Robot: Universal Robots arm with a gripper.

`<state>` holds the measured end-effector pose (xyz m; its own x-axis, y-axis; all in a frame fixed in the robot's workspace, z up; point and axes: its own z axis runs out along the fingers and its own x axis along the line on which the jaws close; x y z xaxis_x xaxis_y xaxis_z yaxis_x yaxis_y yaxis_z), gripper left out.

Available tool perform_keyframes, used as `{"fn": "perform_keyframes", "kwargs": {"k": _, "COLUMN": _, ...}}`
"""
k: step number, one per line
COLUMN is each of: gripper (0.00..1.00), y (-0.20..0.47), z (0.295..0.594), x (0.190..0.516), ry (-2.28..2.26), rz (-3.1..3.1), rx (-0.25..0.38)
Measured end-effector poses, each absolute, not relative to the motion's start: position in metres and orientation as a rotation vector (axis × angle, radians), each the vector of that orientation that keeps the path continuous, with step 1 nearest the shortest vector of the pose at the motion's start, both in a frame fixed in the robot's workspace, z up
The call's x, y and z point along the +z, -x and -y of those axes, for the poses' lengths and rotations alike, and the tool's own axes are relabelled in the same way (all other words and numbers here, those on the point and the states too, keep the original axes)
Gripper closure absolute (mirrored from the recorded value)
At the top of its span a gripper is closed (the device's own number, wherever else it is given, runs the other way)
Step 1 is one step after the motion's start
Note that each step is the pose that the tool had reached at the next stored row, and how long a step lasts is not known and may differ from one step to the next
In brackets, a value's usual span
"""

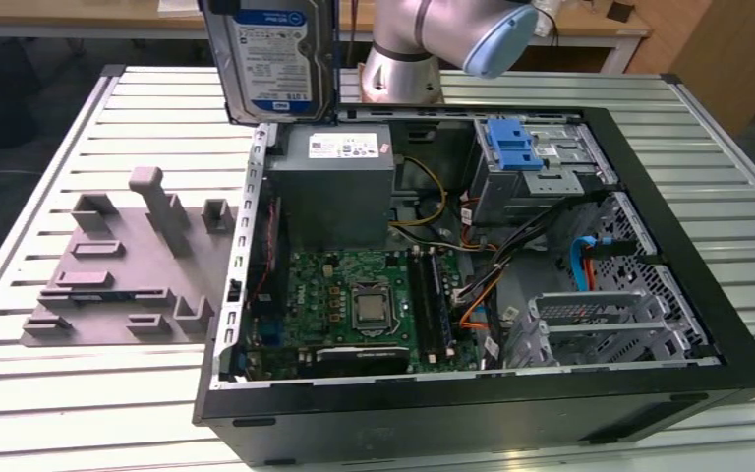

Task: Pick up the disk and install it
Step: 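Pick up the disk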

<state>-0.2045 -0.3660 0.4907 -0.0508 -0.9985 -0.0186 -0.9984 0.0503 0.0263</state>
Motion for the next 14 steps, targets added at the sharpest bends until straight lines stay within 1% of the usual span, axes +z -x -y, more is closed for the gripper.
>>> {"fn": "perform_keyframes", "kwargs": {"k": 4, "gripper": 0.64, "y": 0.202, "z": 0.377, "x": 0.49, "ry": -2.161, "rz": 2.273, "rx": -0.05}}
{"fn": "perform_keyframes", "kwargs": {"k": 14, "gripper": 0.64, "y": 0.17, "z": 0.386, "x": 0.489, "ry": -2.161, "rz": 2.273, "rx": -0.05}}
